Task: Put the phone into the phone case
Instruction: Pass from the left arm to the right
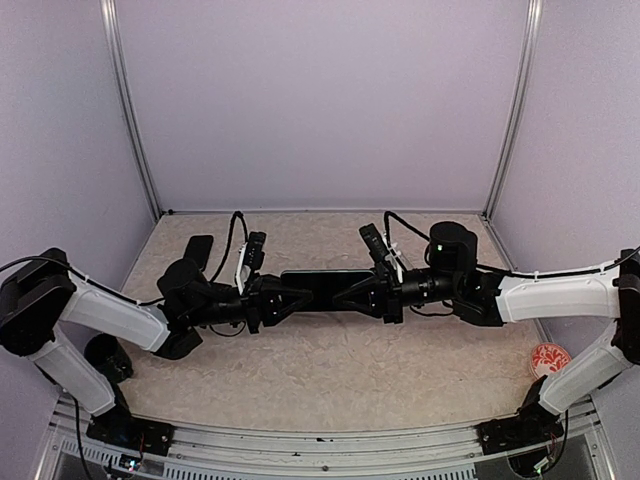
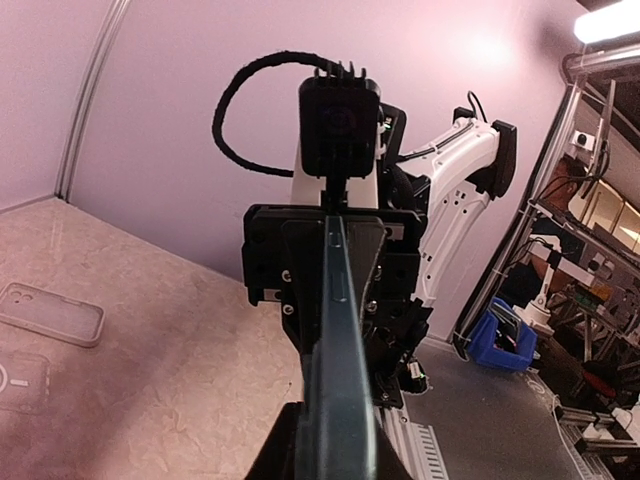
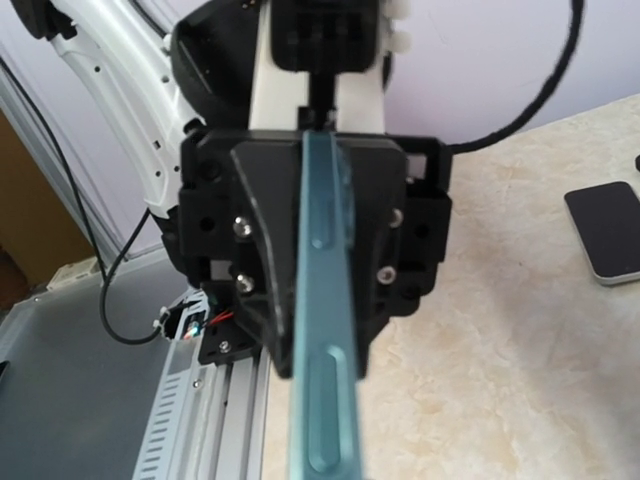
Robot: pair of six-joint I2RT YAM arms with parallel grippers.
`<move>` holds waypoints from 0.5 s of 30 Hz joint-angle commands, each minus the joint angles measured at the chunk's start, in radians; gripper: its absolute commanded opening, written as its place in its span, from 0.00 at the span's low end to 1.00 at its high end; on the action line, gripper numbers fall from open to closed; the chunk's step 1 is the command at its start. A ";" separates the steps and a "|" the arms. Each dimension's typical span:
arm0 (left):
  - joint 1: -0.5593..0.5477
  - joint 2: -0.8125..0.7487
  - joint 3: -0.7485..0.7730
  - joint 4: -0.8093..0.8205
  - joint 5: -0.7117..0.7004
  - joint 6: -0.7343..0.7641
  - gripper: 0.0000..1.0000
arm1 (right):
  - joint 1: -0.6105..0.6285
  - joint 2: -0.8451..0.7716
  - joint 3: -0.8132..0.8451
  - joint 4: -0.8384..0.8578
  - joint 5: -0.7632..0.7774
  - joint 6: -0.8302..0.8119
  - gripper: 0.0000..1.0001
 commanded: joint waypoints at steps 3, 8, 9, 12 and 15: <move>0.017 0.000 0.016 -0.014 -0.095 -0.029 0.39 | -0.006 -0.021 0.019 -0.014 -0.047 -0.043 0.00; 0.022 -0.024 0.002 -0.063 -0.145 -0.010 0.72 | -0.021 -0.054 0.005 -0.043 0.038 -0.047 0.00; 0.024 -0.033 -0.003 -0.065 -0.152 -0.009 0.76 | -0.025 -0.059 0.002 -0.045 0.048 -0.045 0.00; 0.030 -0.049 -0.020 -0.069 -0.170 -0.008 0.86 | -0.035 -0.077 -0.005 -0.054 0.091 -0.038 0.00; 0.034 -0.059 -0.026 -0.079 -0.179 -0.006 0.92 | -0.045 -0.084 0.001 -0.079 0.121 -0.049 0.00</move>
